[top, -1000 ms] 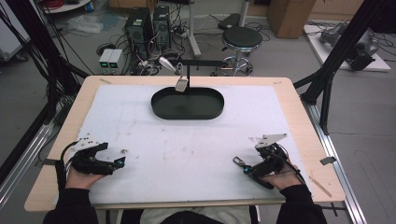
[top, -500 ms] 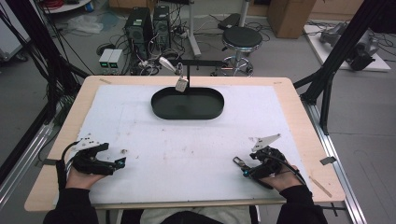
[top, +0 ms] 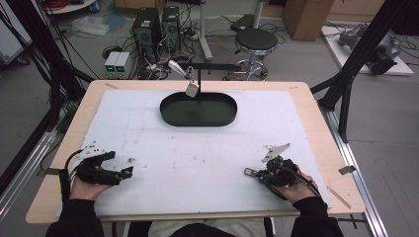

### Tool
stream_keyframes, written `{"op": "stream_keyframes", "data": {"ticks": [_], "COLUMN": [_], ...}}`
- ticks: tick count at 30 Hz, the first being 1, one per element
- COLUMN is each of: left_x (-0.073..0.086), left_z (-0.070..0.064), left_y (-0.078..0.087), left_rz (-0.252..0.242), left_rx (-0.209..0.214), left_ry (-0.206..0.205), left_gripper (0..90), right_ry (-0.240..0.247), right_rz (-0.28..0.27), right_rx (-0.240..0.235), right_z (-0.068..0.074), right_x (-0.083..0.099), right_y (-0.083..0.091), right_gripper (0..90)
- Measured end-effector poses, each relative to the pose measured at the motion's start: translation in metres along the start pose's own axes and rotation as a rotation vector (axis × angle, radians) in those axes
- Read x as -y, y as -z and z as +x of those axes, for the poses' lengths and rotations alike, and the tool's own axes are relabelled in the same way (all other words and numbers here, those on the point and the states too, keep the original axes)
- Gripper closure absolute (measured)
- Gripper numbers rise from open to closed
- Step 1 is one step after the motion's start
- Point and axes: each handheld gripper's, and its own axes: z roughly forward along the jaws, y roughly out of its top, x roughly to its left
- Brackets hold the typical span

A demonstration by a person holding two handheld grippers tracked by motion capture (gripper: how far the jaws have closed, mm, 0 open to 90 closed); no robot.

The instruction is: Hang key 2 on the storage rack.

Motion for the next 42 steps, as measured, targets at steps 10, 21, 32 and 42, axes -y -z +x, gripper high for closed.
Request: {"op": "stream_keyframes", "data": {"ticks": [10,21,32,42], "left_x": [0.001,0.002,0.002,0.004], "left_z": [0.001,0.001,-0.001,-0.001], "left_y": [0.001,0.001,0.003,0.005], "left_rz": [-0.009,-0.014,-0.019,-0.033], "left_rx": [0.003,0.002,0.008,0.013], "left_ry": [0.005,0.007,0.0,0.0], "left_gripper": [1.7,1.7,1.7,1.7], "right_ry": [-0.049,-0.113,-0.195,-0.196], "right_rz": [-0.144,-0.256,-0.382,-0.408], "right_rx": [0.062,0.005,-0.021,-0.031], "right_z": [-0.011,-0.015,-0.018,-0.015], "right_x": [0.009,0.008,0.011,-0.012], "right_y": [0.008,0.009,0.019,0.021], "right_gripper": [84.1,84.2,84.2,84.2]}}
